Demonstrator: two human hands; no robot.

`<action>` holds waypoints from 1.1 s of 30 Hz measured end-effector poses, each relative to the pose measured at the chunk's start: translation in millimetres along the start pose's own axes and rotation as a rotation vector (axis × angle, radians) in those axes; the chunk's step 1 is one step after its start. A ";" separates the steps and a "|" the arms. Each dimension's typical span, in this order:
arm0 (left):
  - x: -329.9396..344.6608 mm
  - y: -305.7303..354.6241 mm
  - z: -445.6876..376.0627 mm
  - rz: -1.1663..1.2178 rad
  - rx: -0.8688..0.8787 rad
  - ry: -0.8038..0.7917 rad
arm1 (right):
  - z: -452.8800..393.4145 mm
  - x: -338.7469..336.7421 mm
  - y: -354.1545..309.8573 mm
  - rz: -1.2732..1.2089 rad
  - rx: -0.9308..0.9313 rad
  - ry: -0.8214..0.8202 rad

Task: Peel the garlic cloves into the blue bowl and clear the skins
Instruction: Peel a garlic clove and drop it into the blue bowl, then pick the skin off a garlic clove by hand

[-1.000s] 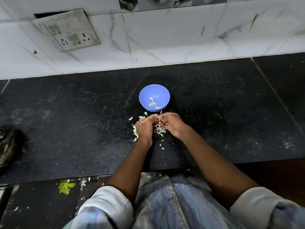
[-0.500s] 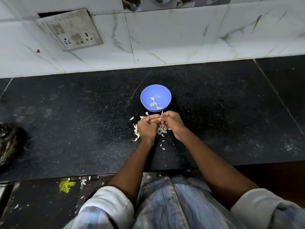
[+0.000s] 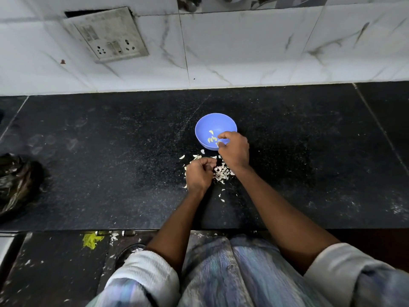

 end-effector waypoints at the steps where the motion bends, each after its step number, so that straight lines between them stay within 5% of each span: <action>1: -4.3 -5.3 -2.3 0.037 0.012 0.016 | 3.6 1.3 -1.8 0.024 -0.041 0.014; 6: -27.2 -20.2 -6.7 0.147 0.034 0.110 | 20.1 8.6 -9.5 0.051 -0.237 0.085; 11: -46.1 -41.7 -9.7 0.171 -0.017 0.205 | 45.5 50.3 0.5 0.171 -0.253 -0.433; 16: -60.4 -67.5 0.1 0.080 -0.155 0.348 | 61.9 70.8 11.5 0.186 -0.126 -0.549; 20: -64.1 -79.7 9.7 0.027 -0.199 0.328 | 72.9 82.7 7.1 0.190 -0.141 -0.557; 29: -54.0 -73.6 16.9 -0.111 0.028 0.089 | 61.0 74.3 15.0 0.133 -0.092 -0.417; 33: -49.4 -71.0 13.2 -0.159 0.034 0.138 | 58.6 71.5 18.0 0.108 -0.077 -0.408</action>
Point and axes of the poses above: each hand's wrist, its own z-axis away from the middle knuckle, its own x-axis out of the palm, y = z × x, the point moved 4 cm from there along -z, towards the middle knuckle, and after that the axes turned 14 degrees about -z, right-handed, at the moved point
